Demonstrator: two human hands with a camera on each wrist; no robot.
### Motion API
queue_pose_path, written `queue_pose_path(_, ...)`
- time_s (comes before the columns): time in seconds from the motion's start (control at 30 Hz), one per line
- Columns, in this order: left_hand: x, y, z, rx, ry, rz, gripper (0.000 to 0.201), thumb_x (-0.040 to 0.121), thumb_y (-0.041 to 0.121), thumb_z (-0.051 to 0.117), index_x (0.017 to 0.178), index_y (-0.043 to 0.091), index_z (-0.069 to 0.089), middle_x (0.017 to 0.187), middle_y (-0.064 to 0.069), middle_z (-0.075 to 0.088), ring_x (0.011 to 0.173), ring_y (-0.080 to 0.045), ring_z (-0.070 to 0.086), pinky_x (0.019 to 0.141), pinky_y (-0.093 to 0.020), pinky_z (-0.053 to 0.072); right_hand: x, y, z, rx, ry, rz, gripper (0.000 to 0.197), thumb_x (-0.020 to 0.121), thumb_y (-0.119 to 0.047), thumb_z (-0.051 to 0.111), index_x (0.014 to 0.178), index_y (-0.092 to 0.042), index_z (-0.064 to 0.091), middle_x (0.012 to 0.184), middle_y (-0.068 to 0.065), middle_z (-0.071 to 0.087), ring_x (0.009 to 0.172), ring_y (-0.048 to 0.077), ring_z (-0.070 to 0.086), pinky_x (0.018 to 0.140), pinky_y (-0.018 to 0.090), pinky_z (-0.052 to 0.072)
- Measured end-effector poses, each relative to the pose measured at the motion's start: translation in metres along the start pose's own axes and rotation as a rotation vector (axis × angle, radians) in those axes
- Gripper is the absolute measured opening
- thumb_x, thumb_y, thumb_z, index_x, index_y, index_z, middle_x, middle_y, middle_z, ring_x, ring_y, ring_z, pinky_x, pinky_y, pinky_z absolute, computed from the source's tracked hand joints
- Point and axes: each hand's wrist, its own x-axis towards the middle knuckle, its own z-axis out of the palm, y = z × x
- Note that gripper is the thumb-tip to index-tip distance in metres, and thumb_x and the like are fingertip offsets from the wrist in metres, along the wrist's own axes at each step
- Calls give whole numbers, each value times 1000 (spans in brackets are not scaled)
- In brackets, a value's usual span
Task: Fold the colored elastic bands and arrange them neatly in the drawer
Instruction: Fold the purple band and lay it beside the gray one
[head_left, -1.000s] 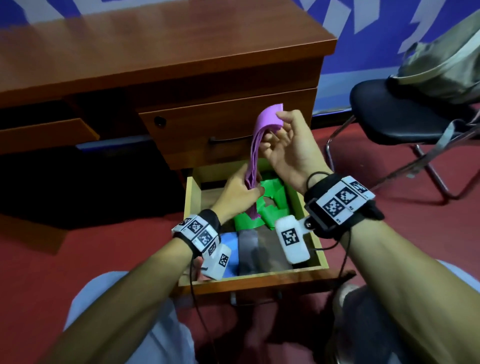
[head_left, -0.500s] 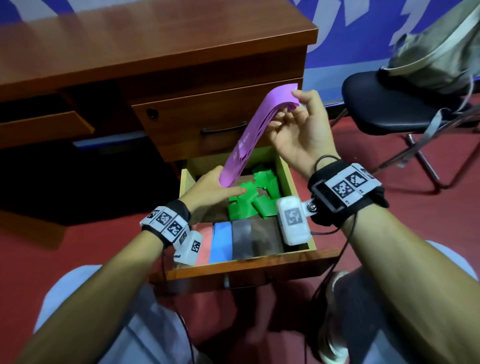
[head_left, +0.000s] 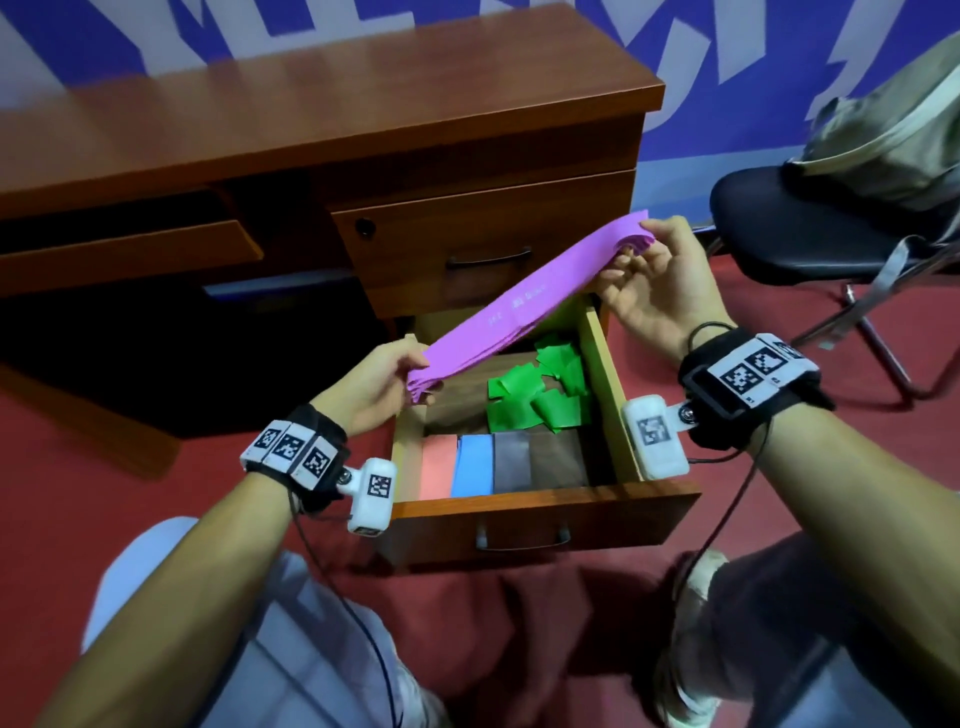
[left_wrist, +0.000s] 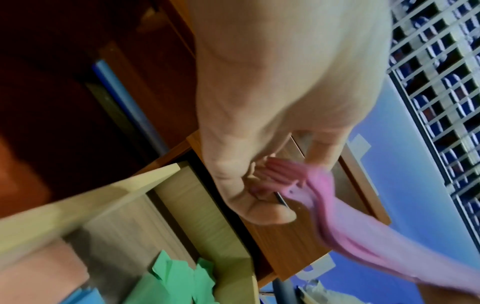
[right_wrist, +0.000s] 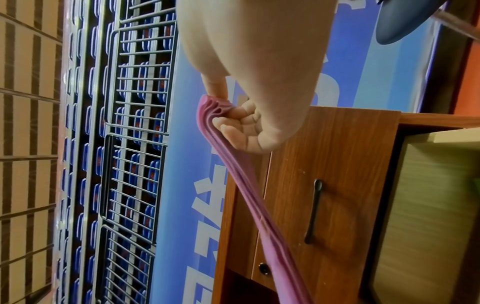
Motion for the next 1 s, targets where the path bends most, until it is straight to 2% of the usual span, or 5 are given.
queue_pose_path(0.13,-2,1,0,-40,108,-49,17,92,-7,51,95,1,66,68,-5,73,66,-10,68,56,-18,53,-3,-7,0,-72,15,-26,27,92,-19,49,65,-14,52,62,-2,43,55,9,44,54,19,35)
queue_pose_path(0.33,13,-3,1,-41,302,-9,30,80,-11,76,109,0,73,98,-15,77,82,-18,75,62,-21,59,4,1,-7,-614,115,-54,14,92,-20,55,78,-16,56,60,-3,48,46,10,47,51,23,38)
queue_pose_path(0.6,17,-6,34,-32,206,47,33,81,0,81,112,5,73,90,-10,77,73,-13,73,66,-19,58,6,50,-13,-1286,-18,-16,23,96,-21,58,75,-13,64,64,-2,55,53,9,54,54,24,42)
queue_pose_path(0.77,12,-12,51,-19,178,33,27,86,1,77,112,6,71,87,-6,76,71,-9,72,65,-18,58,1,75,-12,-1416,-95,0,22,92,-25,60,74,-13,59,65,5,58,61,22,59,52,29,45)
queue_pose_path(1.0,0,-16,62,-26,154,68,16,89,-4,69,104,2,72,92,-14,74,82,-19,71,73,-28,62,-10,88,-12,-1503,-152,-19,18,90,-23,62,77,-10,61,63,2,63,52,9,56,51,22,47)
